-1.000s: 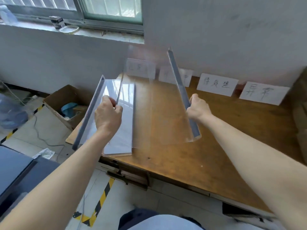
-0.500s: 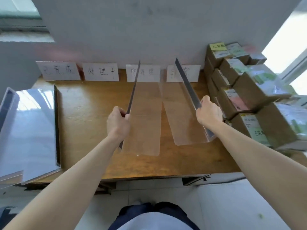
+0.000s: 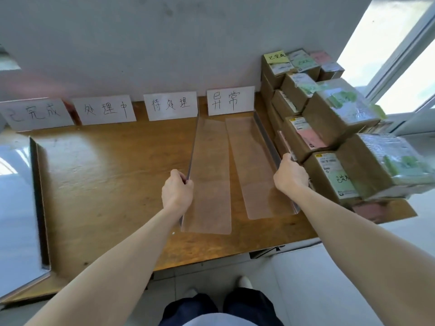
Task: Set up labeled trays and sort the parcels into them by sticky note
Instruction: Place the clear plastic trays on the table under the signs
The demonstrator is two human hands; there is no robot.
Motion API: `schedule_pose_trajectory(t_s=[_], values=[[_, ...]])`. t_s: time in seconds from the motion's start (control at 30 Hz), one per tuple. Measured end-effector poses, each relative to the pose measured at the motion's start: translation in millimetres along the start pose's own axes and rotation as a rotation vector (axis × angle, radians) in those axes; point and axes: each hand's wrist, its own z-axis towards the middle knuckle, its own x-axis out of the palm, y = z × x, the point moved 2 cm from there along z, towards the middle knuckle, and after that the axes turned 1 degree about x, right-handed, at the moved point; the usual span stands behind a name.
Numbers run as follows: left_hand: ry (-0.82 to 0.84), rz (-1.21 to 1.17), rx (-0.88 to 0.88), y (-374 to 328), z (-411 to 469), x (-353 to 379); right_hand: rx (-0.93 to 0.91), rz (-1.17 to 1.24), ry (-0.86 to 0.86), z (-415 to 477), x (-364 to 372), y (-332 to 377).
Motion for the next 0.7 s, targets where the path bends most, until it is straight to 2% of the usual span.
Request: schedule_pose_trajectory(t_s=[0.23,0.43,0.7], values=[[0.008,-0.003,-0.067,-14,-3,44,-0.045,-0.121,0.149,35,11,-18],[0.115,0.012,-0.115,-11,-1,69,-0.118,-0.301,0.301,53,21,-27],[0.101,-0.083,-0.129,-24,20,71,-0.25,-0.284,0.195,85,13,-21]])
